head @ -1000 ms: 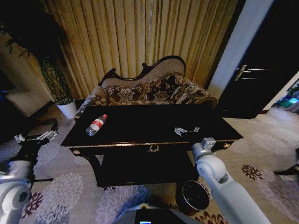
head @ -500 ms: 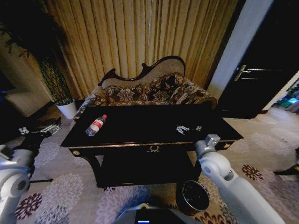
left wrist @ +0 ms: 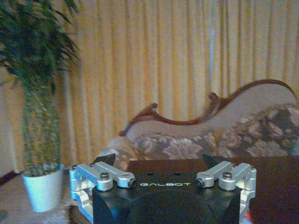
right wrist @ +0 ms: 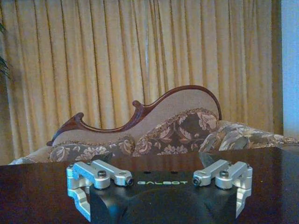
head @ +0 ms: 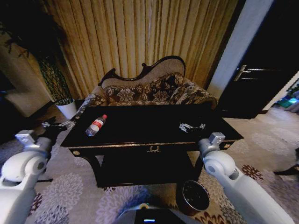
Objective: Move to the front of the table and place the trash on the table into the trash bin.
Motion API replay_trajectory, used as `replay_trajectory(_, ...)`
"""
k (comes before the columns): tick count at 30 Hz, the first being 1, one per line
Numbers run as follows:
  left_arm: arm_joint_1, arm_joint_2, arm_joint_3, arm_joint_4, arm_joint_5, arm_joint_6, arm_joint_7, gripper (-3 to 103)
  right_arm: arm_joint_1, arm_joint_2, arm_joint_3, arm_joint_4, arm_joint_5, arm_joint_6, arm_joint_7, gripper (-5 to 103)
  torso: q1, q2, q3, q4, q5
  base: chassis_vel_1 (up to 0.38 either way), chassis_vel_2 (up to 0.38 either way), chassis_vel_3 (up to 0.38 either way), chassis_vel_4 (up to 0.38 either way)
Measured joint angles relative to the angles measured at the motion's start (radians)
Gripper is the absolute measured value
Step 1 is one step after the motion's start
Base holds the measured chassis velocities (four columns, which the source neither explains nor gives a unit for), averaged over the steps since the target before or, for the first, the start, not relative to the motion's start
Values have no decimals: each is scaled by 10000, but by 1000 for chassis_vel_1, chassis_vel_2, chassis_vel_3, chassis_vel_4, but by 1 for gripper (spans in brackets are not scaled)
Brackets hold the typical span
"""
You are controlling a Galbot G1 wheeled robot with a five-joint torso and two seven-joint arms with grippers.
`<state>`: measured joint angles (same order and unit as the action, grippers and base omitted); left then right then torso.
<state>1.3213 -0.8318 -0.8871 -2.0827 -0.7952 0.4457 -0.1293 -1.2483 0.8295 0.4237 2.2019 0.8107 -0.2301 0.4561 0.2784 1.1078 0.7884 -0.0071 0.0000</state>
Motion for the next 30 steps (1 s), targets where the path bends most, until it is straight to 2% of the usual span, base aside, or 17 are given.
replay_trajectory(1, -172, 69, 233, -10, -35, 250, -141, 100, 13, -17, -10, -37, -3, 12, 7, 100, 0, 1, 0, 0, 0, 0, 0, 0, 0)
replay_trajectory(2, -172, 69, 233, -10, -35, 250, -141, 100, 13, -17, -10, -37, -3, 12, 7, 100, 0, 1, 0, 0, 0, 0, 0, 0, 0)
replay_trajectory(4, -582, 199, 746, -117, -390, 809, -566, 100, 34, -34, -16, -112, -20, 38, 12, 100, 0, 1, -1, 1, 0, 0, 0, 0, 0)
replay_trajectory(7, -821, 281, 1065, -135, -509, 1109, -708, 100, 44, -34, -17, -136, -37, 50, 20, 100, -1, 1, -1, -1, 3, 0, 0, 0, 0)
replay_trajectory(9, -1365, 449, 1680, -143, -721, 1812, -945, 100, 46, -34, -19, -166, -70, 60, 53, 100, 0, 0, 0, -1, 1, 0, 0, 0, 0)
replay_trajectory(10, -1365, 449, 1680, -143, -721, 1812, -945, 100, 46, -34, -19, -166, -70, 60, 53, 100, 0, 0, 0, -1, 1, 0, 0, 0, 0)
replay_trajectory(12, -1790, 550, 2078, -221, -1321, 2478, -1486, 100, 42, -30, -11, -215, -90, 66, 79, 100, 0, 0, 0, -1, -1, 0, 0, 0, 0)
replay_trajectory(15, -2020, 707, 2343, -275, -1610, 2726, -1797, 100, 20, 22, 23, -289, -132, 97, 92, 100, 0, 1, -1, -2, 0, 0, 0, 0, 0)
replay_trajectory(30, -1909, 864, 2354, 46, -1608, 2725, -1736, 100, 36, 254, -22, -500, -278, 141, 119, 100, 0, 1, -1, 0, 0, 0, 0, 0, 0)
